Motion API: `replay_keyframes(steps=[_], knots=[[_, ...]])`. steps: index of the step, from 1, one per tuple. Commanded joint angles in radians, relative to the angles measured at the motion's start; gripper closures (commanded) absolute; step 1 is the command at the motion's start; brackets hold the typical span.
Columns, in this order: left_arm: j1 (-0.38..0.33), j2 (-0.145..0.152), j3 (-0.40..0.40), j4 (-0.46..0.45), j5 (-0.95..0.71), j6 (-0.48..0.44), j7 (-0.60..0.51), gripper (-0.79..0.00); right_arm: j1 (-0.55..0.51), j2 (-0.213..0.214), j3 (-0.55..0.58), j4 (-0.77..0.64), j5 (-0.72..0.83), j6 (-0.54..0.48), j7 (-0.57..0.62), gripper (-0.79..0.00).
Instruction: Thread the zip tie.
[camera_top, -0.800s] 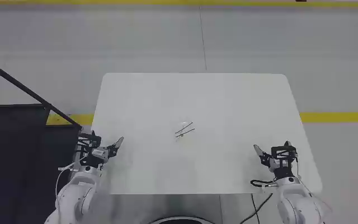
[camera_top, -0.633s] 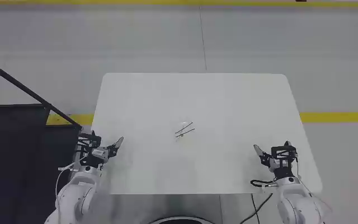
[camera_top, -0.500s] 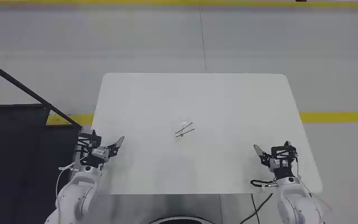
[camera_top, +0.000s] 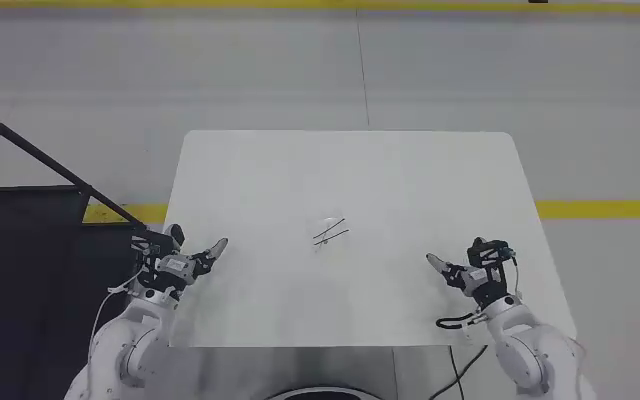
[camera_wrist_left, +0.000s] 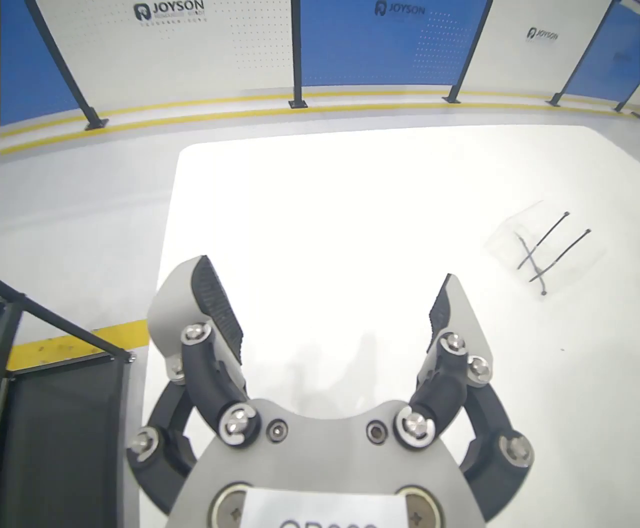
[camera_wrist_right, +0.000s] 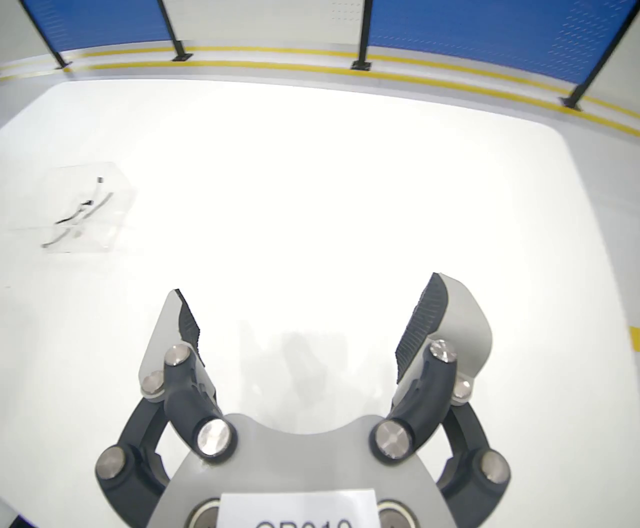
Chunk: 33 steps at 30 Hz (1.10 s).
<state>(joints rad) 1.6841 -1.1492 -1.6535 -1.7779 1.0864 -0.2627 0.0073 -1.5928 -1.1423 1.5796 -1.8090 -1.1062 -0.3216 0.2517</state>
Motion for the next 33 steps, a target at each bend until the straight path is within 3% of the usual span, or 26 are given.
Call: replay_keyframes(steps=[1,5,14,27,33], knots=[[-0.019,0.001,-0.008,0.026,-0.073,-0.063,-0.023,-0.785,0.050,0.003,-0.010,0.023,0.077,-0.084,0.081,-0.785],[-0.047,0.004,-0.022,0.061,-0.171,-0.147,-0.053,-0.785,0.144,0.005,-0.036,0.069,0.168,-0.140,0.201,-0.785],[-0.048,0.010,-0.050,0.055,-0.202,-0.219,-0.069,-0.785,0.259,0.008,-0.107,0.111,0.346,-0.233,0.370,-0.785],[-0.048,0.010,-0.050,0.055,-0.202,-0.219,-0.069,-0.785,0.256,0.007,-0.113,0.113,0.357,-0.234,0.363,-0.785],[-0.069,0.006,-0.009,0.042,-0.216,-0.197,-0.076,-0.785,0.344,0.008,-0.160,0.216,0.565,-0.325,0.440,-0.785]])
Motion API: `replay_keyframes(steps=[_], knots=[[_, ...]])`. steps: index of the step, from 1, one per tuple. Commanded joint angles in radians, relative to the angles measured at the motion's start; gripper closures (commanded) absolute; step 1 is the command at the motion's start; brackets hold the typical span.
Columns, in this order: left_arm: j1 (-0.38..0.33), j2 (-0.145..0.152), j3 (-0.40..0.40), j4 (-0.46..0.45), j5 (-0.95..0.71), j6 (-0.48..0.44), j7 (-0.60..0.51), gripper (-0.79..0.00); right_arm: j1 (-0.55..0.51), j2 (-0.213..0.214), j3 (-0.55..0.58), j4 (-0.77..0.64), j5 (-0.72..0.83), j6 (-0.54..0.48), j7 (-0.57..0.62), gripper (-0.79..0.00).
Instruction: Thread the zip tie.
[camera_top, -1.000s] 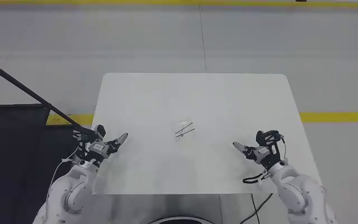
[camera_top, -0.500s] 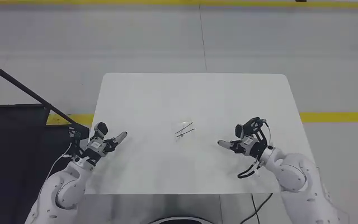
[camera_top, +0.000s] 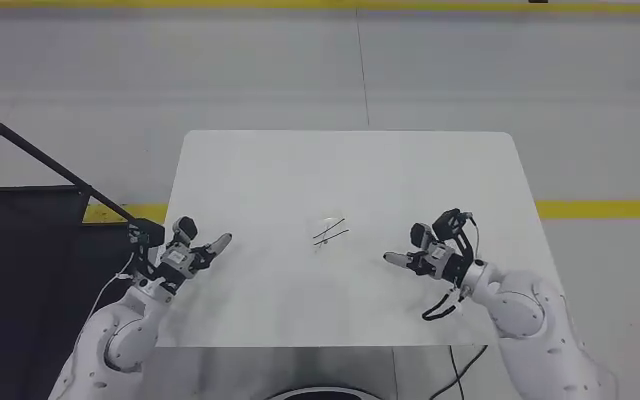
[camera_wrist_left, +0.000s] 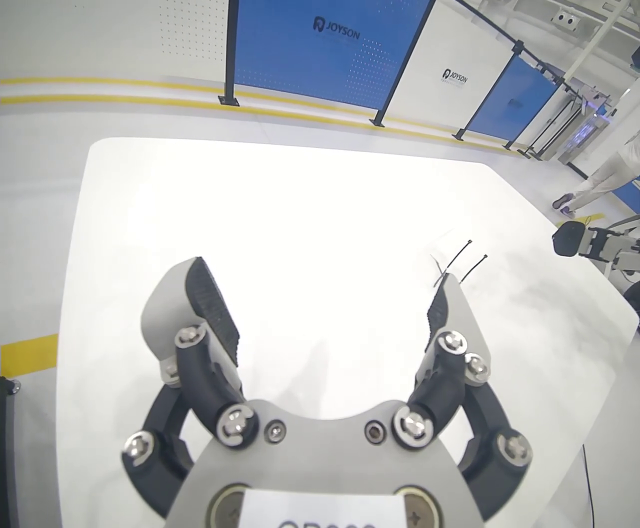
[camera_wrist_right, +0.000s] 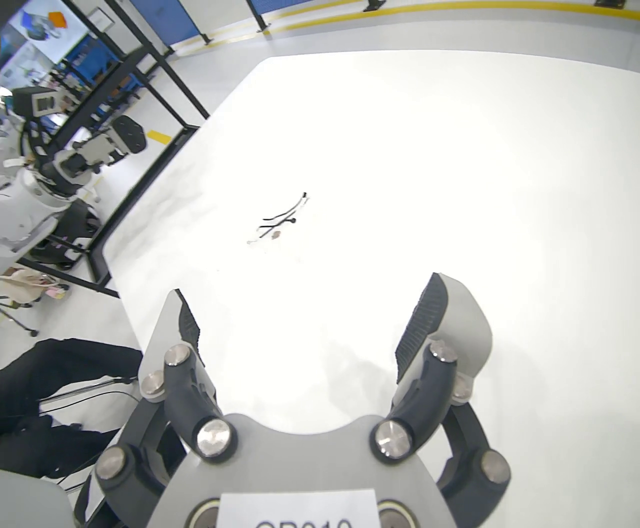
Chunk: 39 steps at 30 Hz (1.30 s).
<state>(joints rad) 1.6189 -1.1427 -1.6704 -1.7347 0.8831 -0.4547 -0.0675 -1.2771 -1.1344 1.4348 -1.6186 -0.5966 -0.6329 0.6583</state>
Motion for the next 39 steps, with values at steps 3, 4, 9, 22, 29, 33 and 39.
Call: replay_keyframes(steps=[3,4,9,22,29,33,39], knots=[[-0.015,-0.001,0.015,0.004,-0.084,-0.030,-0.029,-0.785,0.102,0.000,-0.043,0.097,0.197,-0.023,0.123,-0.785],[-0.019,-0.001,0.018,0.007,-0.121,-0.043,-0.050,-0.785,0.125,0.000,-0.062,0.123,0.257,-0.045,0.173,-0.785],[-0.055,0.003,0.019,0.036,-0.314,-0.081,-0.186,-0.785,0.272,-0.003,-0.144,0.288,0.544,-0.042,0.384,-0.785],[-0.106,0.014,0.021,0.086,-0.653,-0.045,-0.444,-0.785,0.423,-0.027,-0.263,0.491,0.675,0.015,0.484,-0.785],[-0.106,0.014,0.021,0.086,-0.653,-0.045,-0.444,-0.785,0.418,-0.028,-0.273,0.480,0.646,0.047,0.452,-0.785],[-0.102,0.012,0.035,0.070,-0.669,-0.006,-0.434,-0.785,0.429,-0.036,-0.310,0.469,0.650,0.104,0.425,-0.785],[-0.103,0.015,0.039,0.061,-0.672,0.020,-0.459,-0.785,0.492,-0.051,-0.366,0.519,0.623,0.198,0.408,-0.785]])
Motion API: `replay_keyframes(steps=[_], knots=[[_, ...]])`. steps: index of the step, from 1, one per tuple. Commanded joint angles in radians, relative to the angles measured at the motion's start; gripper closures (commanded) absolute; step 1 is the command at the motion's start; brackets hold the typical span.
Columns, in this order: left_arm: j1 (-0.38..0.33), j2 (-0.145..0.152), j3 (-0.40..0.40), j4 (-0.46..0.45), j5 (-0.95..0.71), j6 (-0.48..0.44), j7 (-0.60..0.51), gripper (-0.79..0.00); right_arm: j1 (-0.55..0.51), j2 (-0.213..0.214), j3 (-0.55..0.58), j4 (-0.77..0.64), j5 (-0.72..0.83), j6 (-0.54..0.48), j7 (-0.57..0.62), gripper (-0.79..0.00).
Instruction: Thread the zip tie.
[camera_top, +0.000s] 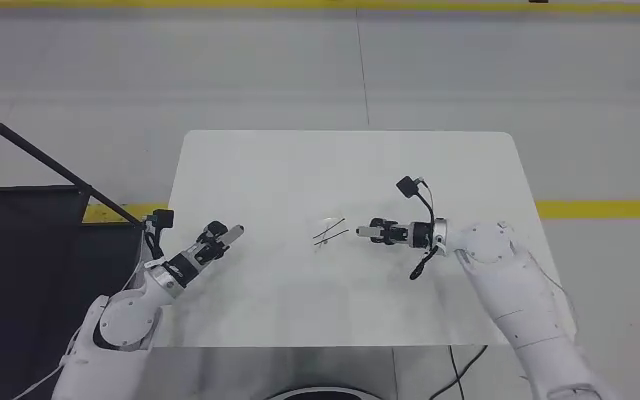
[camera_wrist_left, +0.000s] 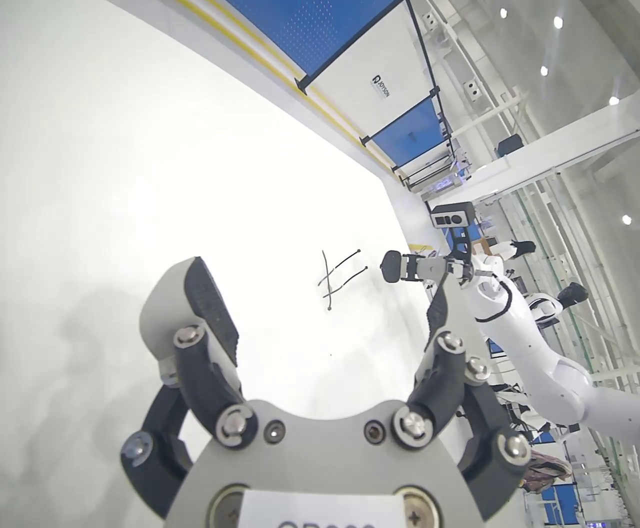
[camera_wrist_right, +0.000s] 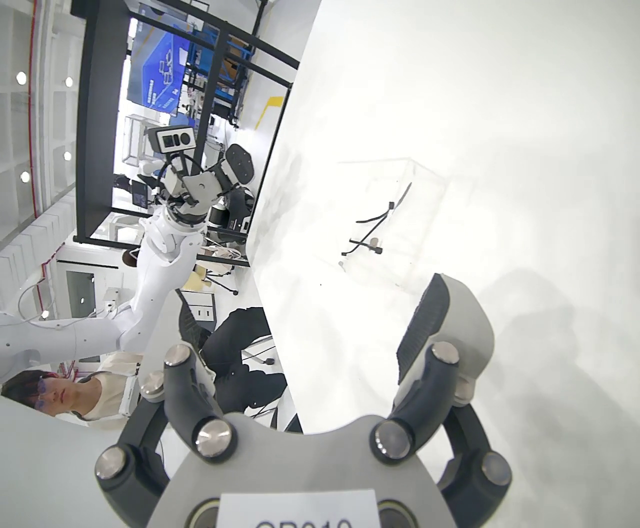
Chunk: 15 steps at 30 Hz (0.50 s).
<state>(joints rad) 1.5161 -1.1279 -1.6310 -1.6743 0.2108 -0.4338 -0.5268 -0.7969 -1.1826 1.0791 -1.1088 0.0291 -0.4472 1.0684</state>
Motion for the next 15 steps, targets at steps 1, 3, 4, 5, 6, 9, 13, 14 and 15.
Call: replay_keyframes(steps=[1,3,4,5,6,9,13,14,15], knots=[[0.000,0.000,0.000,0.000,0.000,0.000,0.000,-0.785,0.021,-0.005,-0.018,0.021,-0.004,0.020,0.000,-0.785],[0.000,0.000,0.000,0.000,0.000,0.000,0.000,-0.785,0.037,-0.009,-0.033,0.040,-0.007,0.031,0.001,-0.742],[0.000,0.000,0.000,0.000,0.000,0.000,0.000,-0.785,0.046,-0.012,-0.041,0.050,-0.011,0.038,0.001,-0.708],[0.000,0.000,0.000,0.000,0.000,0.000,0.000,-0.785,0.055,-0.014,-0.049,0.058,-0.015,0.043,0.001,-0.662],[0.000,0.000,0.000,0.000,0.000,0.000,0.000,-0.785,0.063,-0.017,-0.058,0.067,-0.019,0.046,0.001,-0.613],[0.000,0.000,0.000,0.000,0.000,0.000,0.000,-0.785,0.083,-0.025,-0.082,0.091,-0.030,0.055,-0.010,-0.563],[0.000,0.000,0.000,0.000,0.000,0.000,0.000,-0.785,0.107,-0.034,-0.107,0.118,-0.045,0.067,-0.025,-0.533],[0.000,0.000,0.000,0.000,0.000,0.000,0.000,-0.785,0.112,-0.036,-0.113,0.124,-0.049,0.072,-0.028,-0.514],[0.000,0.000,0.000,0.000,0.000,0.000,0.000,-0.785,0.117,-0.038,-0.118,0.129,-0.052,0.075,-0.029,-0.508]])
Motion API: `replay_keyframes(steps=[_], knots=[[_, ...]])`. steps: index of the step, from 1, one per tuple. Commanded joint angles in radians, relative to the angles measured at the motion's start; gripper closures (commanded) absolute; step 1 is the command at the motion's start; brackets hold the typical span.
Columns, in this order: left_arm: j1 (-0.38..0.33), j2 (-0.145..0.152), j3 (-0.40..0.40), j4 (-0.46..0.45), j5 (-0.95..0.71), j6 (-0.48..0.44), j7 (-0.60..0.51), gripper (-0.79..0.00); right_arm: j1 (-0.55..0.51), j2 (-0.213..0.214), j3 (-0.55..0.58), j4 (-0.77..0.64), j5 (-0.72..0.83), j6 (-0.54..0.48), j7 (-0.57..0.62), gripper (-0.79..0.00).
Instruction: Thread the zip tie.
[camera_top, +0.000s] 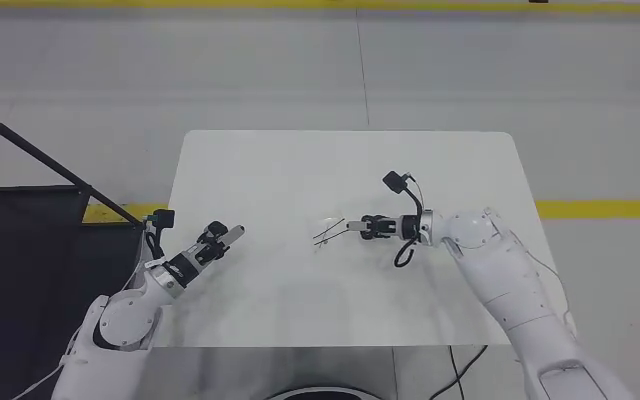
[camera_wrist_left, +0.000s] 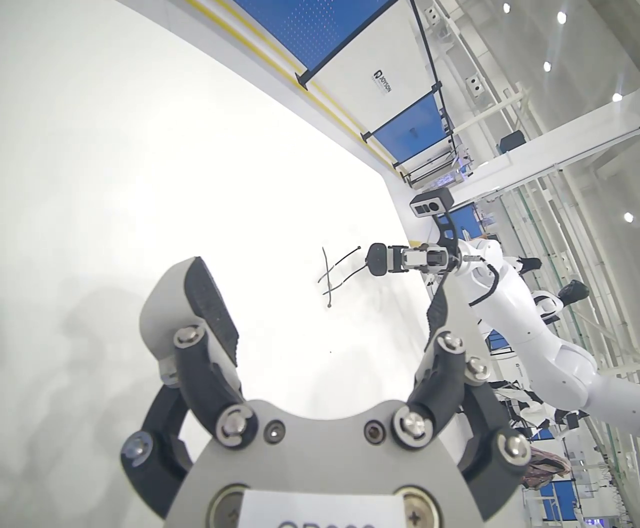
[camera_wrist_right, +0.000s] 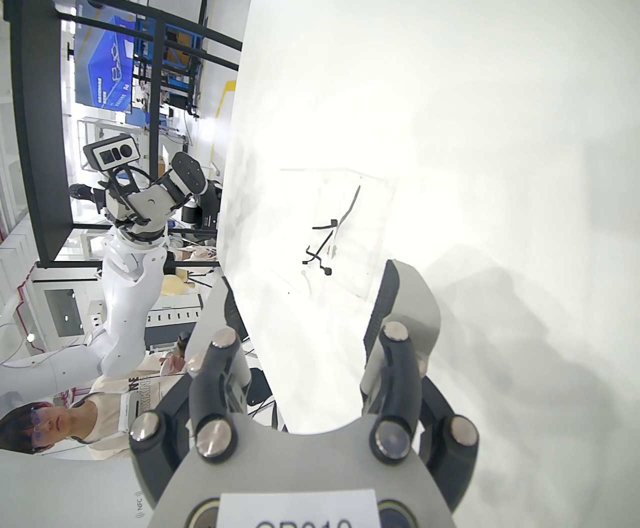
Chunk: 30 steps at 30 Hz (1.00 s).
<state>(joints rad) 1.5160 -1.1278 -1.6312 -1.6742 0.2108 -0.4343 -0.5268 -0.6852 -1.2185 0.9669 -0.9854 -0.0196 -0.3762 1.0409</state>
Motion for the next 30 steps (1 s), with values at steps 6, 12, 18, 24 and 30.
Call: replay_keyframes(steps=[6,12,18,24,30], knots=[[0.000,0.000,0.000,0.000,0.000,0.000,0.000,-0.785,0.028,-0.010,-0.028,0.029,-0.017,0.022,0.000,-0.379],[0.000,0.000,0.000,0.000,0.000,0.000,0.000,-0.785,0.046,-0.019,-0.046,0.054,-0.014,0.029,-0.004,-0.268],[0.000,0.000,0.000,0.000,0.000,0.000,0.000,-0.785,0.062,-0.028,-0.063,0.083,-0.006,0.029,0.006,-0.209],[0.000,0.000,0.000,0.000,0.000,0.000,0.000,-0.785,0.080,-0.037,-0.077,0.112,0.001,0.028,0.012,-0.185],[0.000,0.000,0.000,0.000,0.000,0.000,0.000,-0.785,0.094,-0.046,-0.091,0.135,0.007,0.026,0.013,-0.182]])
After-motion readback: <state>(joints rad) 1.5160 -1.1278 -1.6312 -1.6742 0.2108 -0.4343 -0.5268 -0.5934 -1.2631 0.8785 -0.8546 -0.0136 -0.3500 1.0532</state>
